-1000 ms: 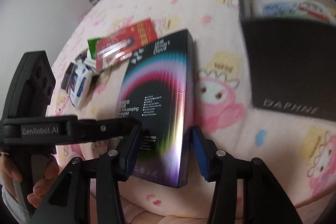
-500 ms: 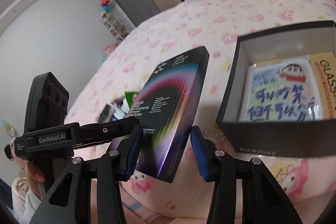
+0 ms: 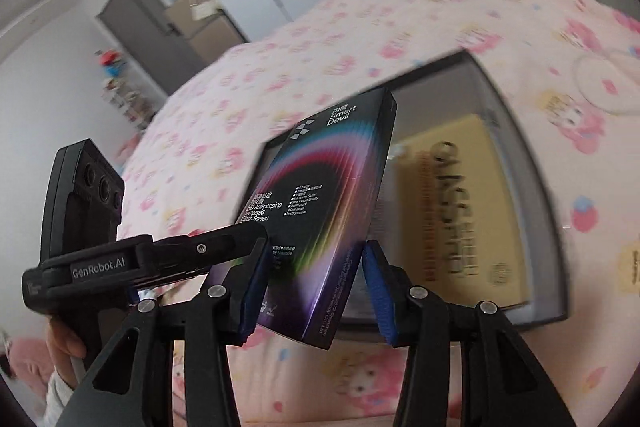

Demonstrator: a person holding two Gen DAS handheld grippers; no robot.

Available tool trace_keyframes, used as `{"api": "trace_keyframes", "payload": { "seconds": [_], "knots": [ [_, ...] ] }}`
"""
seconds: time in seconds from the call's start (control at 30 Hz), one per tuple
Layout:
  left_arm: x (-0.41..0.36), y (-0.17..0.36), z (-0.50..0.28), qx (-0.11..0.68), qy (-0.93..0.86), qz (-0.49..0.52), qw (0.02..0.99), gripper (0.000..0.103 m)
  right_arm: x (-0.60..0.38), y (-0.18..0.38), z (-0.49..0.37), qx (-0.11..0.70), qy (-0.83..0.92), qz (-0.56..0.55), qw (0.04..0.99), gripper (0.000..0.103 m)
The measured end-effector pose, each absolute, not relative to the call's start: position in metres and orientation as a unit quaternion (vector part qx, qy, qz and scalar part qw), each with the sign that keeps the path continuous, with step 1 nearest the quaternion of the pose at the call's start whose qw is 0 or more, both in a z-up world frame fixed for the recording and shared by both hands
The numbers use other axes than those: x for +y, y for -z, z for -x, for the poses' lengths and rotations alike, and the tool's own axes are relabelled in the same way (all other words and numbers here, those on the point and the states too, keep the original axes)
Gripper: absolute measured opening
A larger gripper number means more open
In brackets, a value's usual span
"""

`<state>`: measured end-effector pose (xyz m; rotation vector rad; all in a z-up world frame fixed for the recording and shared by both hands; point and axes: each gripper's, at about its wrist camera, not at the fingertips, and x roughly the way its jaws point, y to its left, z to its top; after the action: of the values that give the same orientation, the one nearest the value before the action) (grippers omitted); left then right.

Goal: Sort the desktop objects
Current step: 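Carry the held Smart Devil box with the left gripper over the DAPHNE box, then lower the Smart Devil box upright into the DAPHNE box beside the bead-art kit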

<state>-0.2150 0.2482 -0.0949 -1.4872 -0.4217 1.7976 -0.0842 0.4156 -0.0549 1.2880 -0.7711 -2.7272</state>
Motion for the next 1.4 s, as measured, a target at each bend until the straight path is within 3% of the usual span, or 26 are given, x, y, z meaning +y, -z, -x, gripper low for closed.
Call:
{"api": "trace_keyframes", "payload": {
  "seconds": [0.13, 0.23, 0.53, 0.73, 1.07, 1.4],
  "knots": [
    [0.267, 0.116, 0.226, -0.177, -0.681, 0.605, 0.373, 0.051, 0.44, 0.067, 0.089, -0.238, 0.867, -0.436, -0.033, 0.042],
    [0.269, 0.124, 0.228, -0.153, -0.691, 0.609, 0.357, 0.04, 0.439, 0.069, 0.094, -0.216, 0.868, -0.444, -0.051, 0.044],
    [0.249, 0.136, 0.234, -0.157, -0.711, 0.615, 0.305, 0.037, 0.433, 0.075, 0.099, -0.197, 0.872, -0.445, -0.054, 0.044],
    [0.262, 0.138, 0.226, -0.082, -0.722, 0.633, 0.268, 0.03, 0.421, 0.078, 0.106, -0.175, 0.867, -0.463, -0.057, 0.044],
    [0.279, 0.142, 0.222, -0.103, -0.701, 0.639, 0.3, 0.03, 0.428, 0.078, 0.105, -0.174, 0.864, -0.465, -0.078, 0.044],
    [0.245, 0.124, 0.229, -0.13, -0.725, 0.614, 0.284, 0.03, 0.406, 0.092, 0.126, -0.143, 0.85, -0.507, -0.026, 0.044]
  ]
}}
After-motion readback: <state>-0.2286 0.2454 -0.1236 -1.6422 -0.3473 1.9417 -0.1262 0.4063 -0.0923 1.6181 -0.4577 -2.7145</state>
